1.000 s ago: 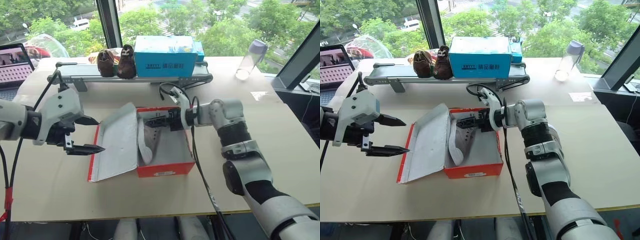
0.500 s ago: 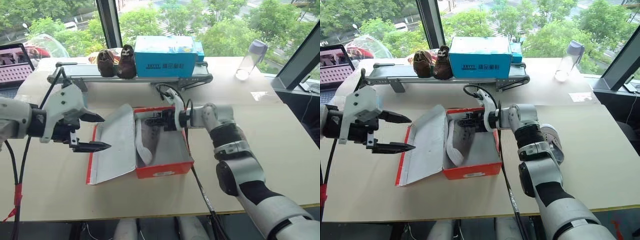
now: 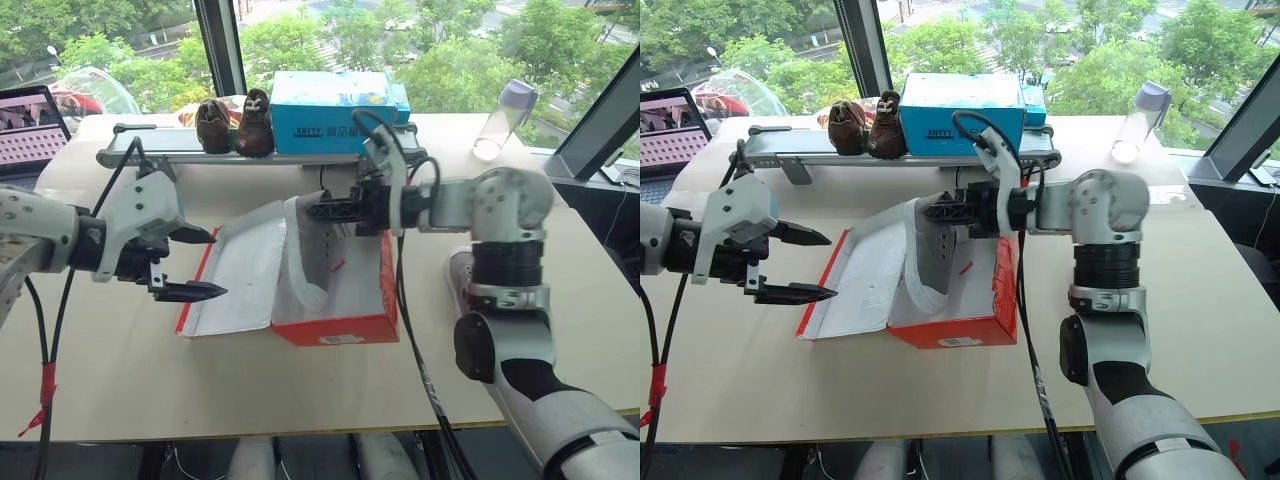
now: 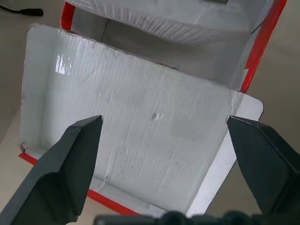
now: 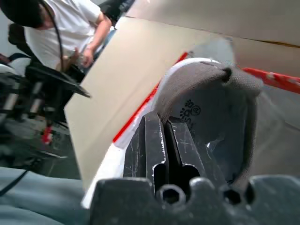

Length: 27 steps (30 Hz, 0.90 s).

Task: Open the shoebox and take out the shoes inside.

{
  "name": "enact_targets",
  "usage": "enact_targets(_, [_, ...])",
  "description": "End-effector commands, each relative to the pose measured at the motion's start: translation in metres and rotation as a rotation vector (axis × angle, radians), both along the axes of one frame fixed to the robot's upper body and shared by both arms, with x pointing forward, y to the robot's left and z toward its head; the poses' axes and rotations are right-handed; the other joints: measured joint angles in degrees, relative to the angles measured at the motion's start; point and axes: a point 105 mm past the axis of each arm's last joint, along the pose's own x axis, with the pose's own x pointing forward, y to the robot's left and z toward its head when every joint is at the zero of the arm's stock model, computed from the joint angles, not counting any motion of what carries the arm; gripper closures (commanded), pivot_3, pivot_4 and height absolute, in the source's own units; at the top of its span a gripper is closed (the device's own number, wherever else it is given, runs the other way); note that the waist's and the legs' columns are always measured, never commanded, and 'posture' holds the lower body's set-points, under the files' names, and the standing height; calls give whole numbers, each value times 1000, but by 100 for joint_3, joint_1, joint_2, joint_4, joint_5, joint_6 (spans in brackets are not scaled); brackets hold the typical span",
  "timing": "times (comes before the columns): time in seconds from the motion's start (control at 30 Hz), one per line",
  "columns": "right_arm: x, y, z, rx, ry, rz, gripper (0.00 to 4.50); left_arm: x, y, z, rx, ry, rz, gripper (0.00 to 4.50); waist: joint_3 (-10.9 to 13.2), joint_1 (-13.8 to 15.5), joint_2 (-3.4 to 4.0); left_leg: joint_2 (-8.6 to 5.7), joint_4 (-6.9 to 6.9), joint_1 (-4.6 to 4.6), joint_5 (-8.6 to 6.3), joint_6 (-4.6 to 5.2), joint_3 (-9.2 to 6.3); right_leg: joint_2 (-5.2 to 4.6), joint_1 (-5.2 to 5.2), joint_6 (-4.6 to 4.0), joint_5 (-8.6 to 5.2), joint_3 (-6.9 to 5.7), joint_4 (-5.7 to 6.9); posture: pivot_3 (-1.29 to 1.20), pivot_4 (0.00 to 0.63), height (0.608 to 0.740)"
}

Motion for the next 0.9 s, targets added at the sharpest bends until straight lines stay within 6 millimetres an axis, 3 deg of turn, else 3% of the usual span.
enact_targets(0.03, [-8,-16,61,156,-126,-18,4469,3,-3,8,11,-45,-27,0,0,-3,0,0,0,0,0,0,0,0,0,0,0,0,0,0,150,740])
enact_targets(0.23, [-6,-46,109,367,-150,-83,4469,9,-8,7,9,-48,-56,0,0,-3,0,0,-3,0,0,0,0,0,1,0,0,0,-5,0,150,740])
enact_targets(0.33, [-2,-62,122,431,-144,-140,4469,12,-9,7,11,-50,-65,0,0,-3,0,-1,-2,0,0,0,0,-1,2,-1,0,1,-4,0,150,740])
enact_targets(0.4, [-2,-63,125,443,-142,-154,4469,13,-10,7,12,-50,-71,0,0,-3,0,-1,-4,0,0,0,0,-1,1,-1,0,1,-4,0,150,740])
enact_targets(0.53, [-4,-46,126,468,-128,-101,4469,14,-10,8,14,-50,-72,0,0,-66,0,0,-5,0,0,1,1,0,-1,-1,1,3,-3,0,150,740])
enact_targets(0.73, [-14,12,136,559,-88,89,4469,7,-2,12,31,-50,-35,0,1,-184,2,1,-8,0,0,1,0,2,-6,-2,2,5,1,0,150,740])
enact_targets(0.83, [-29,43,150,649,-59,234,4469,1,3,12,40,-42,-7,0,1,-175,2,1,-14,-1,1,1,-9,2,-5,-3,1,-1,-2,0,150,740])
enact_targets(0.9, [-36,52,156,676,-56,288,4469,-2,4,12,40,-39,2,0,2,-169,2,1,-15,-4,1,1,-9,1,-5,-2,1,-2,-6,0,150,740])
